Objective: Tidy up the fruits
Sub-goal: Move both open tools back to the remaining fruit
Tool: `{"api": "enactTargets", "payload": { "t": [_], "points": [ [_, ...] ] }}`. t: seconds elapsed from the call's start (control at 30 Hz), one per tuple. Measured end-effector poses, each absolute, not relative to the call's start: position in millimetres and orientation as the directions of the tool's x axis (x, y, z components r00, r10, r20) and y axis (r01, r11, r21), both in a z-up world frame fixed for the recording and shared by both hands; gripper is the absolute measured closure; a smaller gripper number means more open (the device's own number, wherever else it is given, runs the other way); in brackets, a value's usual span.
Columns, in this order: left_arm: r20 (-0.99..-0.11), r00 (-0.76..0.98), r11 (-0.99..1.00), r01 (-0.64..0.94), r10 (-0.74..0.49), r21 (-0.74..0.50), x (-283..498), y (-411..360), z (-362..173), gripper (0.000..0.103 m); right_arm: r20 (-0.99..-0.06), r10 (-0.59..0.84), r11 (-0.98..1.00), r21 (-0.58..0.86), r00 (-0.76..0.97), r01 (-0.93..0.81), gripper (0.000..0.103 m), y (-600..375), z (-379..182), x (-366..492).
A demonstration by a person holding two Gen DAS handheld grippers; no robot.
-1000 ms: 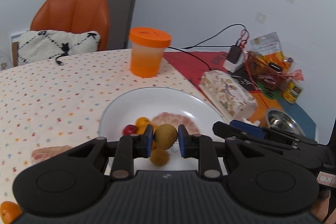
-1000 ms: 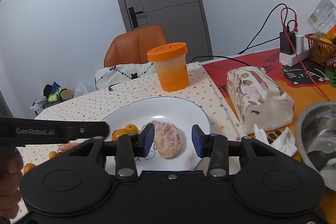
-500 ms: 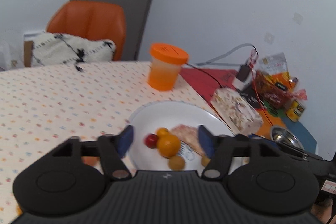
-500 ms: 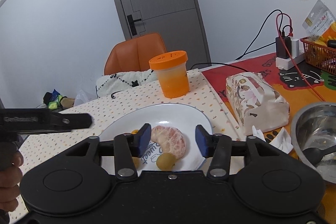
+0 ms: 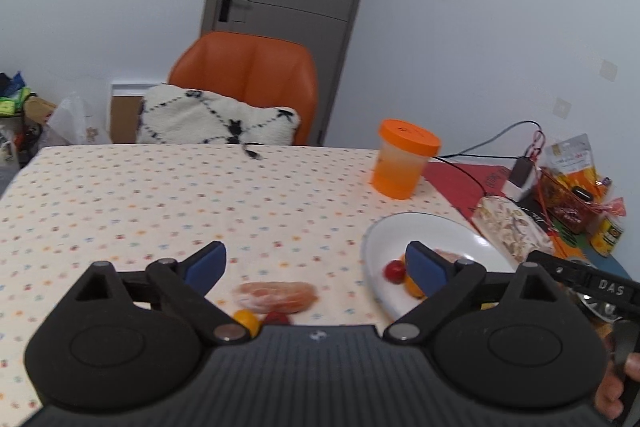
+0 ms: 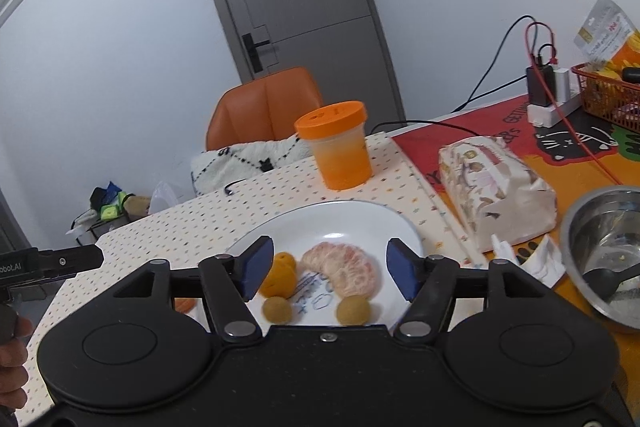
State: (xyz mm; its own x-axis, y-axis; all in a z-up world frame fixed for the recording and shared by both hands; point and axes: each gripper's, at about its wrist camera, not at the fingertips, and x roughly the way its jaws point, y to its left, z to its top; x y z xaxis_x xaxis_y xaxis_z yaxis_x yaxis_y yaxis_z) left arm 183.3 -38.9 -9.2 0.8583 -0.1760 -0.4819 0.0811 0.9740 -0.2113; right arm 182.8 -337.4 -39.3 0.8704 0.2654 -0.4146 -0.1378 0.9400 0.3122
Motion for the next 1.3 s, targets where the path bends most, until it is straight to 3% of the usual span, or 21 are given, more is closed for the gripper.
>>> {"api": "enactTargets", "payload": {
  "t": [0.17, 0.47, 1.17, 1.3],
  "points": [
    [-0.485, 0.863, 0.976, 0.039, -0.142, -0.216, 171, -17, -11, 0.005, -0.408, 0.303, 0.935, 0.305, 0.861, -0.184, 0.025, -317, -38, 178],
    [-0.500, 0.860, 0.971, -0.022, -0.104, -0.240, 153, 14, -23, 0.005, -0.428, 0.351, 0.925, 0.296, 0.833, -0.238, 0.020, -283, -41, 173],
    [-0.552, 0.828, 0.955, -0.082, -0.094, -0.286, 126, 40, -64, 0.007, -0.477, 0.474, 0.880, 0.250, 0.740, -0.403, 0.021, -209, -52, 168],
    [-0.556, 0.824, 0.960, -0.060, -0.107, -0.274, 126, 32, -71, 0.015, -0.490, 0.499, 0.866, 0.249, 0.715, -0.434, 0.023, -198, -58, 168]
  ]
}}
